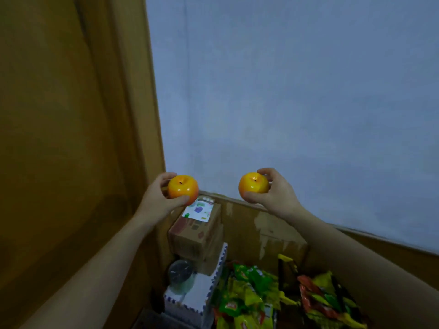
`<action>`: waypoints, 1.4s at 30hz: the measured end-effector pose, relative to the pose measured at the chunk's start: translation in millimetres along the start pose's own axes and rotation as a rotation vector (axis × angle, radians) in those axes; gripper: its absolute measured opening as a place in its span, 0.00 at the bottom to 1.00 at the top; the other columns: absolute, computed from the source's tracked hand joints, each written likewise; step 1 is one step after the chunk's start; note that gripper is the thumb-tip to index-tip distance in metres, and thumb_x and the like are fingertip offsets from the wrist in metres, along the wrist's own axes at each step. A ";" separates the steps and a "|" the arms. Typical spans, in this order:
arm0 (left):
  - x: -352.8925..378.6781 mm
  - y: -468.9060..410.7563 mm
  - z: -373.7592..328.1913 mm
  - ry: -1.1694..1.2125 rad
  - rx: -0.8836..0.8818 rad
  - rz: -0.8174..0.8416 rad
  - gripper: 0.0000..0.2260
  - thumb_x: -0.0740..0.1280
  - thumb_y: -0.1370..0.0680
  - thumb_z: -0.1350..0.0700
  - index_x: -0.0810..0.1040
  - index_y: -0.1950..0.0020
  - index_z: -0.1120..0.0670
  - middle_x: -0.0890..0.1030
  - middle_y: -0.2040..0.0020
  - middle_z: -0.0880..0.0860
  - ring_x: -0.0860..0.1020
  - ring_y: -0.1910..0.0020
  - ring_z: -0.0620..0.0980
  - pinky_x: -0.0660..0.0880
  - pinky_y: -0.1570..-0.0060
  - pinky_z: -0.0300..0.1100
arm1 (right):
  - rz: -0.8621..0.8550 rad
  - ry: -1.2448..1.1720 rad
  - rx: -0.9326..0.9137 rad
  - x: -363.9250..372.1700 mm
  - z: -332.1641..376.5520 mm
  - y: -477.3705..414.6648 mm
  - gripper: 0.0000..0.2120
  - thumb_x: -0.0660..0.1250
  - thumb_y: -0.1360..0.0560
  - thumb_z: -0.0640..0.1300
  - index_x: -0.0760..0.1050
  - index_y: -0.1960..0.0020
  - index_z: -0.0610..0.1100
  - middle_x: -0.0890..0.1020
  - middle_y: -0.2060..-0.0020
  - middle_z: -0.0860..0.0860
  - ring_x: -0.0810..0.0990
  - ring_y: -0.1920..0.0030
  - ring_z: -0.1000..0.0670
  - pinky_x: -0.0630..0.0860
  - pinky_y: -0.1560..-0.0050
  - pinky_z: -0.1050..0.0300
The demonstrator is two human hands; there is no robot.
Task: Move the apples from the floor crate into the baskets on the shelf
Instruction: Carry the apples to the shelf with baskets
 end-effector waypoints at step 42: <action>426.9 634.1 -381.5 0.553 0.738 1.422 0.31 0.81 0.33 0.55 0.72 0.35 0.44 0.75 0.42 0.37 0.79 0.47 0.42 0.77 0.51 0.38 | -1.354 0.616 0.873 -374.5 120.7 913.6 0.34 0.81 0.36 0.51 0.71 0.34 0.52 0.77 0.44 0.54 0.78 0.46 0.51 0.75 0.50 0.57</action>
Point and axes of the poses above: each hand's wrist, its own y-axis away from the middle knuckle, its own x-axis out of the palm, z = x × y, the point moved 7 cm from there along -y, towards the middle knuckle
